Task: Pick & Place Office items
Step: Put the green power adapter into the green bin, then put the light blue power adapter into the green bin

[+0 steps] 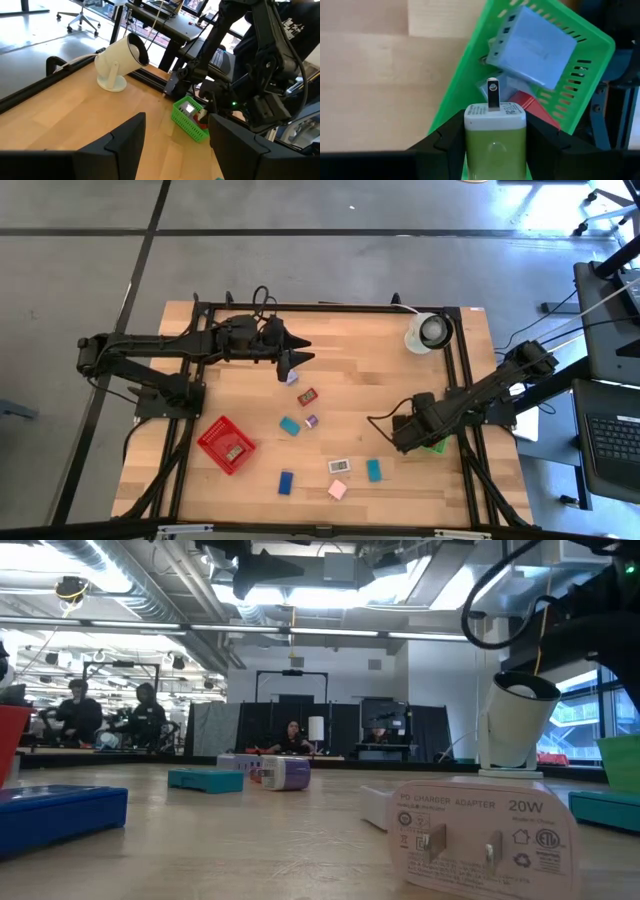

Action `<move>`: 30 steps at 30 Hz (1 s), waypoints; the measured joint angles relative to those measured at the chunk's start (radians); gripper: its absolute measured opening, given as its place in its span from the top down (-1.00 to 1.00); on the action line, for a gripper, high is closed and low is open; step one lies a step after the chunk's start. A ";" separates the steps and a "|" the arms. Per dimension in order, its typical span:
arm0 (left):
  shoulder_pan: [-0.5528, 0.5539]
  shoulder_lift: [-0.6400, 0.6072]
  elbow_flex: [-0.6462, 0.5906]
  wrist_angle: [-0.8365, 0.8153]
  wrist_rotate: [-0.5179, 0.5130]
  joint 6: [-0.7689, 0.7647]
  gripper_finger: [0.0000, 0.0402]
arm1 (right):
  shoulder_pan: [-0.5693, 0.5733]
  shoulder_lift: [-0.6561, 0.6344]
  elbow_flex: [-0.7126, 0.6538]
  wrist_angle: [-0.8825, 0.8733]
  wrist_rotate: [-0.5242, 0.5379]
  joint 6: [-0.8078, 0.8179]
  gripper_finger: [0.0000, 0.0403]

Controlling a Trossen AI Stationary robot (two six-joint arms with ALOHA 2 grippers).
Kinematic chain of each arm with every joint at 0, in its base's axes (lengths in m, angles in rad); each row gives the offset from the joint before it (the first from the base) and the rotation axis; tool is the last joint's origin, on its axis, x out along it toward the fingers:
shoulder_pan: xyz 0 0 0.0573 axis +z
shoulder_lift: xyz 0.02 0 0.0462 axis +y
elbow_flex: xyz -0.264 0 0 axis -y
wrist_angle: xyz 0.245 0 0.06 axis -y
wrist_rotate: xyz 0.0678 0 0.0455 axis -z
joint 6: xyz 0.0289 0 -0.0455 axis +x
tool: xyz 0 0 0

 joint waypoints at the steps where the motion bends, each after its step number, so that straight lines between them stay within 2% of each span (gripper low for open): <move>1: 0.000 0.000 0.000 0.000 0.000 0.000 -0.06 | 0.000 0.000 -0.003 0.001 0.001 0.009 0.21; 6: 0.000 0.000 0.000 0.000 0.000 0.000 -0.06 | 0.000 0.000 -0.004 0.002 0.028 0.016 0.16; 17: 0.000 0.000 0.000 0.000 -0.047 0.004 -0.06 | 0.000 0.000 -0.001 0.000 0.028 -0.011 -0.25; 19: 0.000 0.000 0.000 -0.010 -0.041 0.056 -0.06 | 0.000 0.000 0.016 -0.001 0.049 -0.021 -0.30; 23: 0.000 -0.001 0.000 -0.119 -0.032 0.214 -0.06 | 0.000 0.000 0.085 -0.037 0.130 -0.063 -0.36; 30: -0.002 0.009 0.000 -0.389 -0.150 0.187 -0.12 | 0.000 0.000 0.217 -0.154 0.284 -0.075 -0.37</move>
